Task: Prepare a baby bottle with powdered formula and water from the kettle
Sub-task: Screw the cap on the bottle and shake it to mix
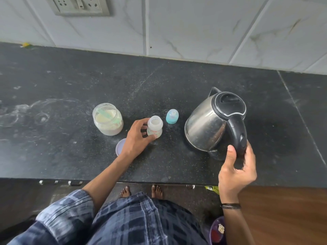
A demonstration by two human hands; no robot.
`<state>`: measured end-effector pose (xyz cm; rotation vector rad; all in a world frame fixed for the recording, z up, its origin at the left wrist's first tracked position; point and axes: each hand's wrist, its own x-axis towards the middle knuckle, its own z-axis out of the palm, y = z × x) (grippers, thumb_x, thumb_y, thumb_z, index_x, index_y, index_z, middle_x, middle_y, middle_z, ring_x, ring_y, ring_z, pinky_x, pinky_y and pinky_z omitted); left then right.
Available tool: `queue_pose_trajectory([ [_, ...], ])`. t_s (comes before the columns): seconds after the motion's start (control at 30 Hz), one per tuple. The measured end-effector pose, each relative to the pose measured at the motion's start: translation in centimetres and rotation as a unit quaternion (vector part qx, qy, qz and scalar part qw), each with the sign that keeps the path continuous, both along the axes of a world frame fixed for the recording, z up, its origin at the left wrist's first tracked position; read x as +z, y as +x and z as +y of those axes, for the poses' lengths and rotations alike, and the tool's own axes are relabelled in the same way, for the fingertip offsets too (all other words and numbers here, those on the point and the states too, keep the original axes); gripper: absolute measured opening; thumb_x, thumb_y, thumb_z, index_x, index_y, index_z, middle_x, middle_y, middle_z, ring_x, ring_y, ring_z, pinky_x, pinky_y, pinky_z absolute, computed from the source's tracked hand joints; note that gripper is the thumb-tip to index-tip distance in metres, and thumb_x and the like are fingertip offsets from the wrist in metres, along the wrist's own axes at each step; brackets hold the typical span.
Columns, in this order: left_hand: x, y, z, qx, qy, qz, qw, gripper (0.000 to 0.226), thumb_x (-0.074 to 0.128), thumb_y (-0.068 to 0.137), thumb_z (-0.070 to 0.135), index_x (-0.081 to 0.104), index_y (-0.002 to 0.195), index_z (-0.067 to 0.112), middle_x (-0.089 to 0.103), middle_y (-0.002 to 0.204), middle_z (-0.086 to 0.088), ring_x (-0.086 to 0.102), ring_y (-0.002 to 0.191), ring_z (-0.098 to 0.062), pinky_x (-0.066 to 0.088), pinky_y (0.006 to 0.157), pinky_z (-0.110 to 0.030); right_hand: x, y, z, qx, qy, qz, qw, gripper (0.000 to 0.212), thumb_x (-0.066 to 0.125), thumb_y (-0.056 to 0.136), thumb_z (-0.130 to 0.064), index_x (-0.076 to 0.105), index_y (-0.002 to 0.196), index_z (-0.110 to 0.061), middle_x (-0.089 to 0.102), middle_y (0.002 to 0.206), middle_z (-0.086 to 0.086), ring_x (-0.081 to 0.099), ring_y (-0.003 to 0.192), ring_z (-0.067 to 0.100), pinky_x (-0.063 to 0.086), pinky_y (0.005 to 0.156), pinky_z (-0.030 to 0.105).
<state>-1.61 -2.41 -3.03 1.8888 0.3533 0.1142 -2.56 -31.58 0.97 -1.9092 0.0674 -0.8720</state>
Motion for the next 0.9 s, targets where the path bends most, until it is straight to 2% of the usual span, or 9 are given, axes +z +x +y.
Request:
queue_pose_trajectory([
  [0.3,-0.5,0.4,0.2,-0.011,0.015,0.008,1.000,0.058,0.085,0.079,0.014,0.054,0.123,0.035,0.054,0.125,0.010,0.057,0.110,0.002,0.047,0.085,-0.008,-0.2,-1.1,-0.4,-0.043,-0.036,0.007,0.998,0.046,0.069,0.103,-0.028,0.064,0.130,0.009,0.071,0.122,0.027,0.071,0.111,0.042,0.055,0.095,0.061],
  [0.47,-0.7,0.6,0.0,-0.011,0.008,0.007,1.000,0.058,0.085,0.080,0.015,0.054,0.125,0.035,0.053,0.127,0.009,0.058,0.114,-0.007,0.051,0.092,-0.021,-0.1,-1.8,-0.3,-0.043,-0.061,0.000,0.997,0.056,0.074,0.100,-0.029,0.056,0.142,0.004,0.060,0.130,0.028,0.063,0.117,0.044,0.051,0.100,0.060],
  [0.5,-0.7,0.6,0.0,-0.014,0.007,0.006,1.000,0.058,0.085,0.080,0.015,0.054,0.125,0.034,0.053,0.127,0.009,0.058,0.115,-0.008,0.050,0.091,-0.019,0.0,-2.1,-0.3,-0.058,-0.080,-0.024,0.995,0.058,0.078,0.097,-0.024,0.055,0.142,0.003,0.054,0.128,0.032,0.059,0.114,0.045,0.051,0.100,0.057],
  [0.57,-0.8,0.7,-0.1,-0.020,0.009,0.004,1.000,0.059,0.085,0.080,0.016,0.055,0.128,0.032,0.053,0.127,0.007,0.058,0.115,-0.010,0.049,0.091,-0.018,0.5,-2.4,0.1,-0.074,-0.146,-0.113,0.980,0.051,0.083,0.091,-0.014,0.059,0.134,0.001,0.049,0.118,0.031,0.055,0.109,0.037,0.049,0.101,0.038],
  [0.63,-0.7,0.8,-0.1,-0.024,0.020,0.006,0.999,0.060,0.085,0.080,0.016,0.056,0.132,0.027,0.054,0.127,0.008,0.058,0.116,-0.012,0.050,0.094,-0.023,0.9,-2.2,1.6,-0.008,-0.218,-0.202,0.955,0.038,0.083,0.087,-0.007,0.065,0.120,-0.006,0.056,0.109,0.021,0.054,0.103,0.021,0.044,0.097,0.023],
  [0.67,-0.6,0.9,-0.2,-0.026,0.025,0.007,0.999,0.061,0.085,0.080,0.016,0.057,0.133,0.025,0.055,0.126,0.008,0.057,0.116,-0.013,0.051,0.096,-0.027,1.0,-1.9,2.7,0.054,-0.239,-0.212,0.946,0.034,0.081,0.086,-0.006,0.067,0.117,-0.008,0.061,0.105,0.017,0.057,0.099,0.018,0.045,0.093,0.022],
  [0.7,-0.6,1.0,-0.2,-0.027,0.029,0.008,0.999,0.061,0.085,0.080,0.017,0.057,0.134,0.024,0.055,0.126,0.008,0.057,0.115,-0.013,0.051,0.098,-0.030,1.0,-1.4,4.0,0.115,-0.250,-0.193,0.942,0.031,0.079,0.088,-0.005,0.067,0.116,-0.009,0.065,0.103,0.015,0.060,0.096,0.019,0.048,0.089,0.024],
  [0.77,-0.5,1.1,-0.2,-0.031,0.039,0.013,0.999,0.060,0.084,0.080,0.019,0.058,0.134,0.023,0.056,0.125,0.008,0.057,0.115,-0.013,0.051,0.100,-0.036,1.0,-0.1,6.9,0.210,-0.254,-0.093,0.940,0.026,0.071,0.096,-0.005,0.067,0.121,-0.008,0.068,0.110,0.011,0.062,0.101,0.025,0.049,0.095,0.031],
  [0.9,-0.3,1.2,0.0,-0.035,0.077,0.030,0.996,0.060,0.083,0.081,0.026,0.058,0.136,0.025,0.058,0.123,0.011,0.060,0.115,-0.015,0.051,0.101,-0.042,0.6,4.3,10.6,0.257,-0.268,0.111,0.922,0.031,0.063,0.097,0.004,0.067,0.127,-0.003,0.066,0.126,0.012,0.061,0.115,0.033,0.048,0.104,0.042],
])
